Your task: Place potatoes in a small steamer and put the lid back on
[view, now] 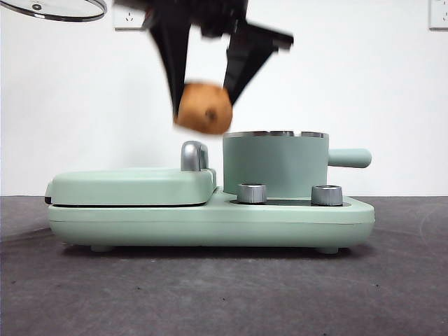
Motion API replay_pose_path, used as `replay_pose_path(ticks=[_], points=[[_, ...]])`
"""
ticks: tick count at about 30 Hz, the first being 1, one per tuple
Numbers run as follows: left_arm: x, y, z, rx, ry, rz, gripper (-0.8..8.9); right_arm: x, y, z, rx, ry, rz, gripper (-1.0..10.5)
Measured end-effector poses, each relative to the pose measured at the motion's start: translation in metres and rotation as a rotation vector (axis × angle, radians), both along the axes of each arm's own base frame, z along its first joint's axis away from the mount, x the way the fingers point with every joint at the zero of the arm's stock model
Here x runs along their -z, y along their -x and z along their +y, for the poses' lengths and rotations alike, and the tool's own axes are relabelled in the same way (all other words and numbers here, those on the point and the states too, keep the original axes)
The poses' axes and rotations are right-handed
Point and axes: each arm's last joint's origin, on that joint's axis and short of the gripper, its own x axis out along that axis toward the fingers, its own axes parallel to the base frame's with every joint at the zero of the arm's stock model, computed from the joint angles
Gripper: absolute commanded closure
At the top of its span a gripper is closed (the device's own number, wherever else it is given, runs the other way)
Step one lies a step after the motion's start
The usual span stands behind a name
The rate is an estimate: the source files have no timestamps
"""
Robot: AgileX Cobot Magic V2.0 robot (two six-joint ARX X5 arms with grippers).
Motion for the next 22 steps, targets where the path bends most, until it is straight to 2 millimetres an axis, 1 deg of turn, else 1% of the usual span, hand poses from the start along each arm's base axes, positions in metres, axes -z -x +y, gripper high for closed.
replay_pose_path(ticks=[3, 5, 9, 12, 15, 17, 19, 22], points=[[0.000, 0.000, 0.000, 0.000, 0.000, -0.003, 8.05, -0.022, -0.023, -0.020, 0.043, -0.042, -0.073, 7.4], [-0.001, -0.001, 0.000, 0.000, 0.001, -0.009, 8.05, -0.029, -0.038, -0.036, 0.085, -0.057, -0.104, 7.4], [-0.001, -0.001, 0.000, 0.000, 0.001, -0.013, 8.05, -0.031, -0.068, -0.071, 0.167, -0.092, -0.123, 7.4], [-0.001, -0.001, 0.000, 0.000, 0.001, -0.013, 8.05, -0.033, -0.087, -0.092, 0.208, -0.151, -0.147, 7.4], [-0.001, -0.001, 0.000, 0.000, 0.001, -0.013, 8.05, -0.035, -0.099, -0.104, 0.219, -0.205, -0.165, 7.4], [-0.001, -0.001, 0.000, 0.000, 0.001, -0.012, 8.05, -0.033, -0.104, -0.108, 0.223, -0.221, -0.163, 7.4], [0.000, -0.002, 0.000, 0.000, 0.001, -0.010, 8.05, -0.027, -0.110, -0.111, 0.230, -0.212, -0.154, 7.4], [0.002, -0.004, 0.000, 0.000, 0.001, -0.004, 8.05, -0.012, -0.119, -0.108, 0.218, -0.185, -0.127, 7.4]])
